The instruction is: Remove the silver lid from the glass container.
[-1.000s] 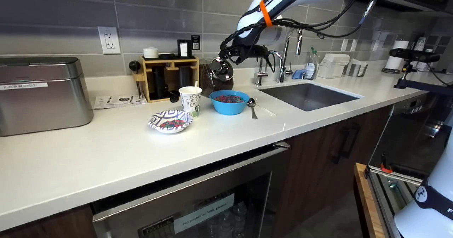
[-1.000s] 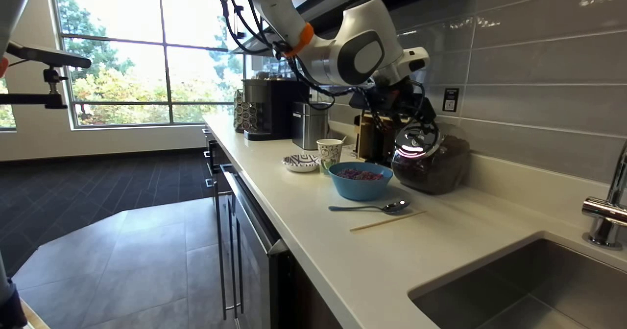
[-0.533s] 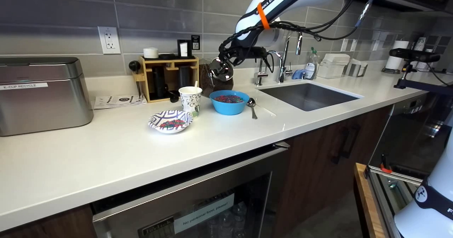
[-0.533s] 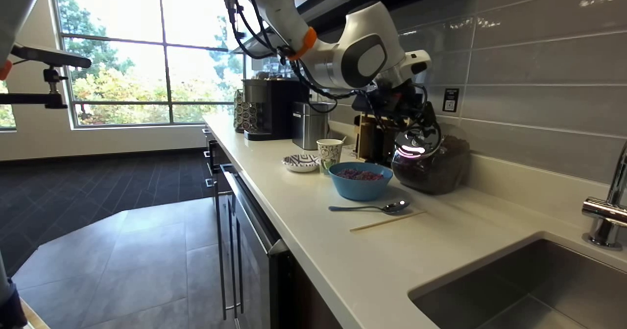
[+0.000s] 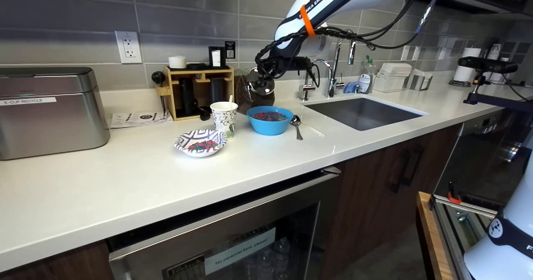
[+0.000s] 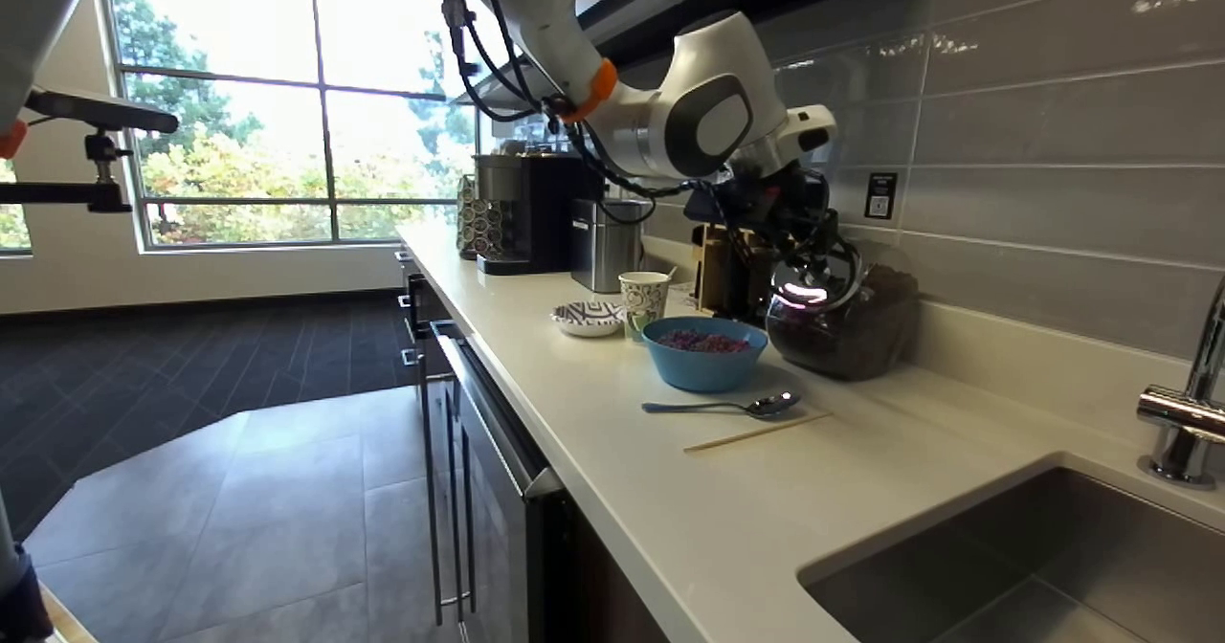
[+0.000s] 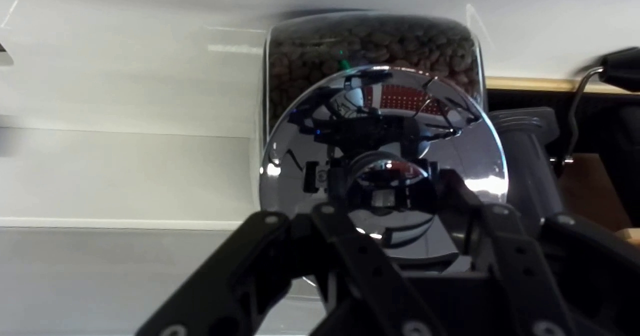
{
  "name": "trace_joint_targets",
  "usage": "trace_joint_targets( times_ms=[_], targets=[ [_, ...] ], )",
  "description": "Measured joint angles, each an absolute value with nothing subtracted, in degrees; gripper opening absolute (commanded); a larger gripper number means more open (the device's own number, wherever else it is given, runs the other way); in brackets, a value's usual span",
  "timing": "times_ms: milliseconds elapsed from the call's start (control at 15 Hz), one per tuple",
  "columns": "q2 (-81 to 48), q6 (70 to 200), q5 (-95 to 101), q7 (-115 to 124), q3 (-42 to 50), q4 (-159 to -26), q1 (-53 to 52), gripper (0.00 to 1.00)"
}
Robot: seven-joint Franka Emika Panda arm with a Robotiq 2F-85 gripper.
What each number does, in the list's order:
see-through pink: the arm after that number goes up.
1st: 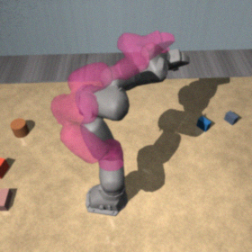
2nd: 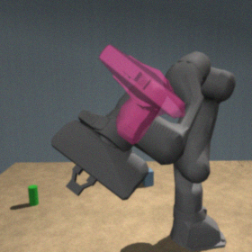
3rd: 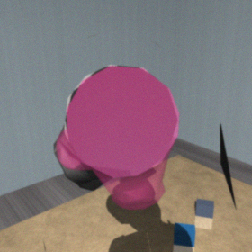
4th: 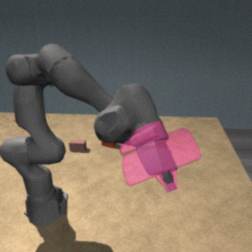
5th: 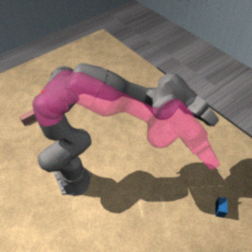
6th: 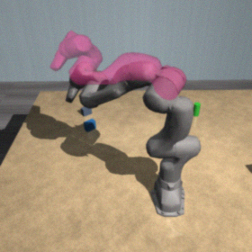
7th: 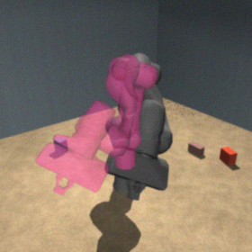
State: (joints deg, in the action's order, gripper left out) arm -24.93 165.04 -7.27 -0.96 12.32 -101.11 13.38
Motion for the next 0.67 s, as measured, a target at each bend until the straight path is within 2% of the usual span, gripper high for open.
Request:
trace_joint_targets(
  times_ms=[133,267,467,533,600,667],
  targets=[
    [-25.14,165.04,-7.27,-0.96,12.2,-101.05,13.48,0.4],
    [-25.17,165.04,-7.27,-0.96,12.04,-101.0,13.66,0.51],
    [-25.21,165.04,-7.27,-1.01,11.74,-100.92,13.97,0.58],
    [-25.27,165.04,-7.27,-1.02,11.59,-100.83,14.13,0.64],
    [-25.32,165.04,-7.27,-1.07,11.43,-100.73,14.33,0.61],
    [-25.33,165.04,-7.28,-1.11,11.27,-100.64,14.54,0.63]
  ],
)
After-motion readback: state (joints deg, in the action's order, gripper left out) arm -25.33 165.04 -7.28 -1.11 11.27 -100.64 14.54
